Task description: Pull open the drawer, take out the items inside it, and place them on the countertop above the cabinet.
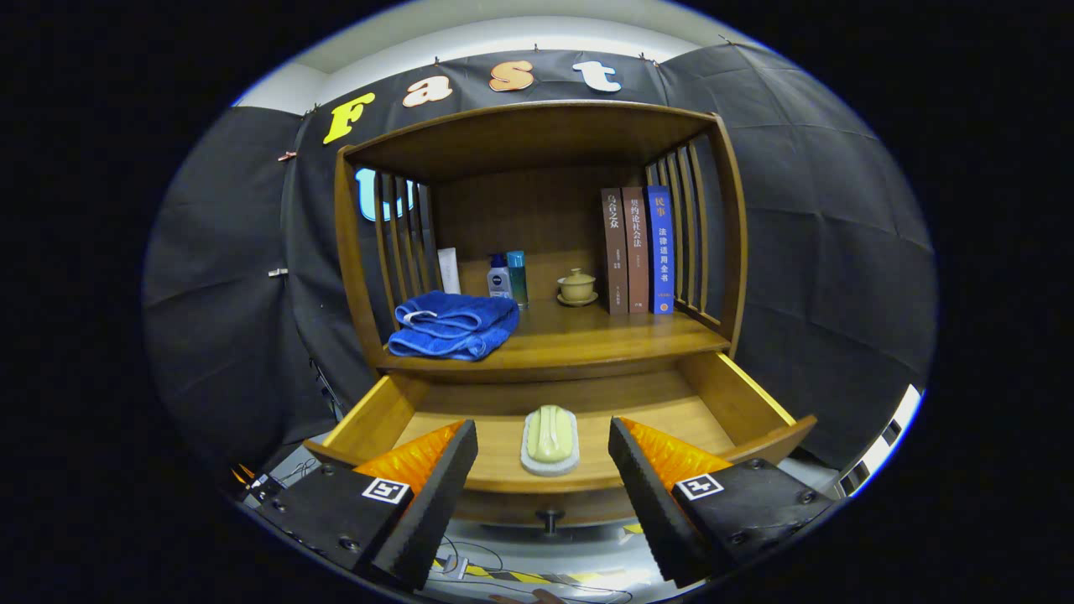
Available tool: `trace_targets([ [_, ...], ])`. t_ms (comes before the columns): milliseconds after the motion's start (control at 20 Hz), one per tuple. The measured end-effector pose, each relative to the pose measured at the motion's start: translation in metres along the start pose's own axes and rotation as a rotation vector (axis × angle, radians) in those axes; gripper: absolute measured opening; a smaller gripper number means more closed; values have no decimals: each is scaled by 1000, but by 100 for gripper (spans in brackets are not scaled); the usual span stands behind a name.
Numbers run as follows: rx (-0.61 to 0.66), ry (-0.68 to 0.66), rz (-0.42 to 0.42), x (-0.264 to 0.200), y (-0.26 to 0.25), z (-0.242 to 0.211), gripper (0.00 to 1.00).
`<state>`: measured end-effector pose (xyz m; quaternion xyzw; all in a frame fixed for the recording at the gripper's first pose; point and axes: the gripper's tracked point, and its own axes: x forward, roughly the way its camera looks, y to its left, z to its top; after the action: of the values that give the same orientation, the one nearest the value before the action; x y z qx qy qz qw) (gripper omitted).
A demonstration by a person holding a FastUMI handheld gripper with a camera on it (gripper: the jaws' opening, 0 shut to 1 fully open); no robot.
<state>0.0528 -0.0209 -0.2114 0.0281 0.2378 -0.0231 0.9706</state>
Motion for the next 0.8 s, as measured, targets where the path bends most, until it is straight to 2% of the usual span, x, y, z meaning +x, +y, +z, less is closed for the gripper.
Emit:
trace_targets([
  [300, -38, 214, 3, 74, 10, -4, 100],
  [650, -24, 519, -14, 142, 5, -58, 99],
  [800, -35, 614, -43, 159, -2, -79, 94],
])
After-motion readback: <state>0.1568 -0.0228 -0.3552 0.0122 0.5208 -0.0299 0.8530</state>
